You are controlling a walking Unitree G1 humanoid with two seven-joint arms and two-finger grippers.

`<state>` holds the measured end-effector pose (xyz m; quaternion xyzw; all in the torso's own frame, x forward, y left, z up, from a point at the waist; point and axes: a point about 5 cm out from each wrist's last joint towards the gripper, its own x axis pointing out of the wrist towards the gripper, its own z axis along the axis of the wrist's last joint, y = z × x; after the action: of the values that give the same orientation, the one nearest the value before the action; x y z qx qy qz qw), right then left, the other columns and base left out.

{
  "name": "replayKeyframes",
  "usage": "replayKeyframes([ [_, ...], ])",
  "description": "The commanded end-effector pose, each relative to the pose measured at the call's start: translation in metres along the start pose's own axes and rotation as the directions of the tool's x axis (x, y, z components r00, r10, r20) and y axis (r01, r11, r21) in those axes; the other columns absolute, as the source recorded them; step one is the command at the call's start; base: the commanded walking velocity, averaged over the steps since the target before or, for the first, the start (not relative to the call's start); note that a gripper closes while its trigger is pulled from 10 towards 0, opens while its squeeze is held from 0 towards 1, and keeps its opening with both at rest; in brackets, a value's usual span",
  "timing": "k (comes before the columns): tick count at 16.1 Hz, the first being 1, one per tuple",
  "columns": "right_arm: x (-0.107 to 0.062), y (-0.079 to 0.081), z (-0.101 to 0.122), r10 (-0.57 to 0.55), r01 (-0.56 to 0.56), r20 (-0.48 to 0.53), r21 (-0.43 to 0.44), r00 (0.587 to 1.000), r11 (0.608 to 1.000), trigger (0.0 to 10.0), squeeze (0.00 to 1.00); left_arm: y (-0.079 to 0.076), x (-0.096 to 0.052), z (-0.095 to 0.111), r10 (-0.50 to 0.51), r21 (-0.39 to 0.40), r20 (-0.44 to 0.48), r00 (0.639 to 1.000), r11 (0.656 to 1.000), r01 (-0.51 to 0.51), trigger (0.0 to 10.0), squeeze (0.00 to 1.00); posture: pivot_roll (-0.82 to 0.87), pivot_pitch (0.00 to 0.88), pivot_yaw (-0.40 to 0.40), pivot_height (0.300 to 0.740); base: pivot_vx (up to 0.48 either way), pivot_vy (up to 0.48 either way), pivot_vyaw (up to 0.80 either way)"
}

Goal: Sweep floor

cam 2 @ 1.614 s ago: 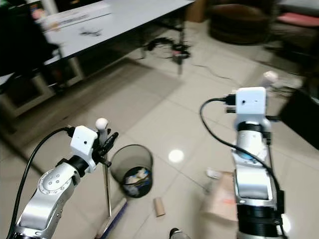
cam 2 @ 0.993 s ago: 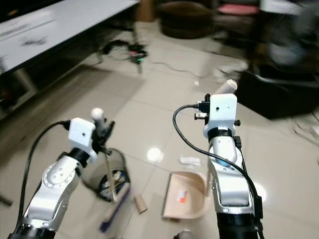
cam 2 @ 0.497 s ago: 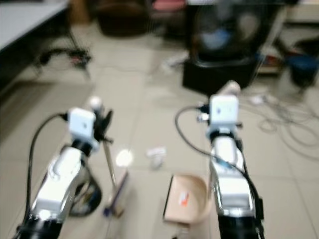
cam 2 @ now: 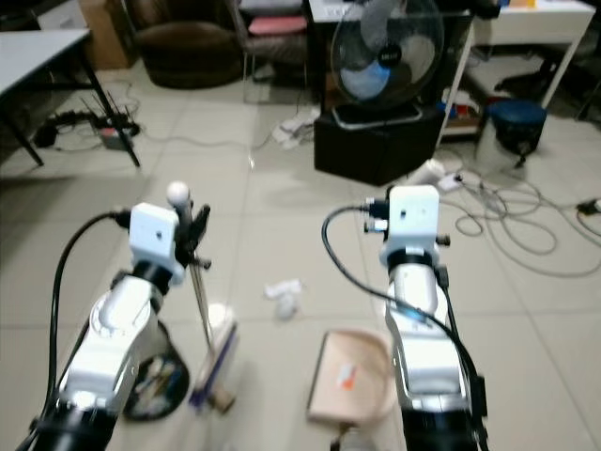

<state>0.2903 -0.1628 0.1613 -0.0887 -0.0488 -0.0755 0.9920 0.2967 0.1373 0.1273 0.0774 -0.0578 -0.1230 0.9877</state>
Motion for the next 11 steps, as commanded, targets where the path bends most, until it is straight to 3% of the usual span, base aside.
replayKeyframes([
  [1, 0.002, -0.0029, 0.0062, -0.013, 0.013, 0.034, -0.001, 0.999, 1.0, 10.0, 0.0, 0.0006, 0.0047, 0.0088, 0.002, 0.016, 0.041, 0.999, 1.0, -0.003, 10.0, 0.0, -0.04, 0.052, 0.092, 0.74, 0.0, 0.292, 0.0],
  [5, 0.0014, -0.0026, 0.0058, -0.012, 0.012, 0.034, 0.0, 0.999, 1.0, 10.0, 0.0, -0.0007, 0.0056, 0.0087, -0.007, 0.045, 0.041, 0.999, 0.999, 0.005, 10.0, 0.0, -0.04, 0.054, 0.092, 0.74, 0.0, 0.149, 0.0],
  [7, 0.001, -0.0035, 0.005, -0.01, 0.01, 0.03, 0.0, 0.999, 1.0, 10.0, 0.0, -0.003, 0.0058, 0.0095, -0.008, 0.083, 0.044, 0.999, 0.997, 0.005, 10.0, 0.0, -0.04, 0.054, 0.092, 0.74, 0.0, -0.48, 0.0],
  [9, 0.0012, -0.0038, 0.005, -0.007, 0.007, 0.031, 0.0, 1.0, 1.0, 10.0, 0.0, -0.0034, 0.0057, 0.0082, -0.001, 0.067, 0.036, 0.999, 0.998, -0.001, 10.0, 0.0, -0.04, 0.055, 0.091, 0.74, 0.0, -0.48, 0.0],
  [10, 0.0014, -0.004, 0.0051, -0.006, 0.006, 0.031, -0.001, 0.999, 1.0, 10.0, 0.0, -0.0028, 0.005, 0.0069, 0.012, 0.013, 0.032, 0.999, 1.0, -0.013, 10.0, 0.0, -0.04, 0.056, 0.091, 0.74, 0.0, 0.0, 0.0],
  [11, 0.0017, -0.0043, 0.0056, -0.001, 0.001, 0.033, -0.004, 0.999, 1.0, 10.0, 0.0, -0.0017, 0.0043, 0.0064, 0.026, 0.011, 0.027, 0.999, 1.0, -0.026, 10.0, 0.0, -0.04, 0.057, 0.09, 0.74, 0.0, 0.0, 0.0],
])
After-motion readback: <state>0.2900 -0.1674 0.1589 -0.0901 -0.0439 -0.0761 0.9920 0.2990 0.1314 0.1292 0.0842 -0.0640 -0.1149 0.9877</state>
